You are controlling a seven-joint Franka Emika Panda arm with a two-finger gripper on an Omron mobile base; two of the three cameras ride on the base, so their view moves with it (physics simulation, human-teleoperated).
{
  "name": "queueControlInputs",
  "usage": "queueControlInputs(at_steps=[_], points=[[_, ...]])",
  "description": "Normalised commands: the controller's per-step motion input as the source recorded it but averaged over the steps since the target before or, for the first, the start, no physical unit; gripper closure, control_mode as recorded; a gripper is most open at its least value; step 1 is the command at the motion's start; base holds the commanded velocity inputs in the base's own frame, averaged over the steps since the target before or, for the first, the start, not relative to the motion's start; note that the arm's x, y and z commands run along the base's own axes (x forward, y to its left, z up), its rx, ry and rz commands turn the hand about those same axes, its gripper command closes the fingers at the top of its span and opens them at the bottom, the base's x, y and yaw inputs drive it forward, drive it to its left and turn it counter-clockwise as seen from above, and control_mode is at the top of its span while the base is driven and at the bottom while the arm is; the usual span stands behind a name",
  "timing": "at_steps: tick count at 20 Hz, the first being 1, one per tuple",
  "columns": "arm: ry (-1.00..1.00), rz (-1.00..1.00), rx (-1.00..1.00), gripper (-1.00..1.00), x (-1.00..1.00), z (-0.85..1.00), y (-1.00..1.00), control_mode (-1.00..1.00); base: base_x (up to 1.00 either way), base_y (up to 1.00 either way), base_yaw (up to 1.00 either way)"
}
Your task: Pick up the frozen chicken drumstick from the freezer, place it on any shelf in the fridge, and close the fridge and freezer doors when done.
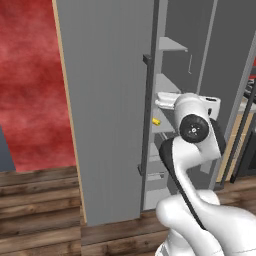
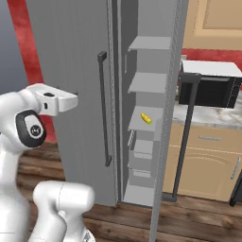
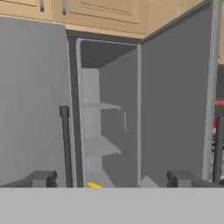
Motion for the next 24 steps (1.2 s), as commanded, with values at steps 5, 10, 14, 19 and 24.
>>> queueControlInputs(at_steps=[5,10,14,19,24], points=[[0.0,-0.05,0.08,-1.0,-1.0,0.02,-0.75,-1.0,0.0,0.0,0.0],[0.01,-0.03,0.15,-1.0,-1.0,0.03,-0.93,-1.0,0.0,0.0,0.0],[0.04,-0.01,0.21,-1.0,-1.0,0.08,-1.0,-1.0,0.0,0.0,0.0],[0.06,0.0,0.23,-1.0,-0.95,0.0,-1.0,-1.0,0.0,0.0,0.0],[0.04,0.1,0.24,-1.0,-0.15,0.0,-1.0,-1.0,0.0,0.0,0.0]])
